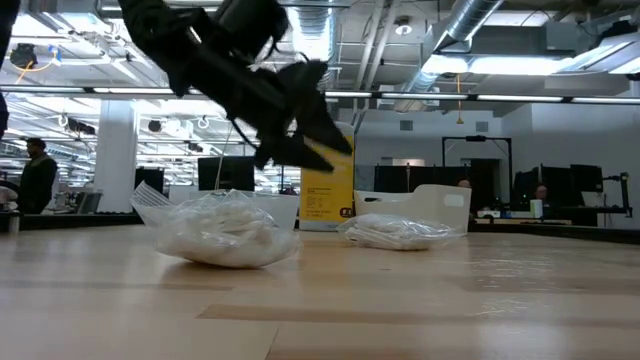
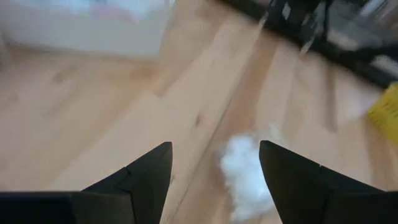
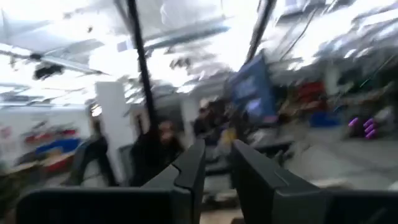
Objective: Pick & Place Travel size toiletries
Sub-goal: Put the top cotton pack into the transparent bin
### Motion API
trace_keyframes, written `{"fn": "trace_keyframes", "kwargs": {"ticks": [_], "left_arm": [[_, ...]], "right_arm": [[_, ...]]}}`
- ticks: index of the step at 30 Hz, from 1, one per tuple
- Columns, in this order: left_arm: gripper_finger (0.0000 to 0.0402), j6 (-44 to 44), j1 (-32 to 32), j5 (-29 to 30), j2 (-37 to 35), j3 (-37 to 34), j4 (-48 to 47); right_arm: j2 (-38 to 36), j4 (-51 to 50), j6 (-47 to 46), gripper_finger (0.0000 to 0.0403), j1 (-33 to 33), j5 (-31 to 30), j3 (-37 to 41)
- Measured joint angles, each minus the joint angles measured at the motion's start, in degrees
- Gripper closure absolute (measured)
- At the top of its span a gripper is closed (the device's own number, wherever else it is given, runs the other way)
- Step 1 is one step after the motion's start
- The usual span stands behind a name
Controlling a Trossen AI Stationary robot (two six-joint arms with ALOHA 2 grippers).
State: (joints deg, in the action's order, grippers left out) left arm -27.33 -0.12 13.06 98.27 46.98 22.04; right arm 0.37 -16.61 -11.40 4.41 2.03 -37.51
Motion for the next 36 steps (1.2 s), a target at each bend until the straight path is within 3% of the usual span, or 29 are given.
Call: {"fn": "trace_keyframes", "kwargs": {"ticks": [11, 14, 20, 25, 28, 36], "left_arm": [[0.0131, -0.2, -4.1, -1.4, 9.4, 3.4, 1.6], [0.0132, -0.8, -4.1, -1.0, 10.0, 3.4, 2.0], [0.0137, -1.2, -3.6, 0.0, 11.6, 3.2, 1.9], [0.0138, -2.2, -4.1, -1.7, 15.0, 3.6, 2.7], [0.0144, -2.8, -4.4, -2.1, 16.0, 4.0, 3.6], [0.0196, -2.9, -4.4, -4.1, 15.9, 4.0, 3.4]], "right_arm": [[0.0, 14.3, -1.6, 0.0377, 1.5, 12.4, 14.8], [0.0, 19.4, -3.7, 0.0398, 2.2, 13.9, 20.3], [-0.1, 31.3, -11.5, 0.0389, 2.7, 14.5, 28.8], [0.0, 36.0, -12.4, 0.0401, 2.9, 15.0, 33.3], [0.0, 40.8, -13.7, 0.0401, 3.6, 18.2, 36.5], [0.0, 30.4, -9.5, 0.0402, 6.8, 21.8, 37.0]]}}
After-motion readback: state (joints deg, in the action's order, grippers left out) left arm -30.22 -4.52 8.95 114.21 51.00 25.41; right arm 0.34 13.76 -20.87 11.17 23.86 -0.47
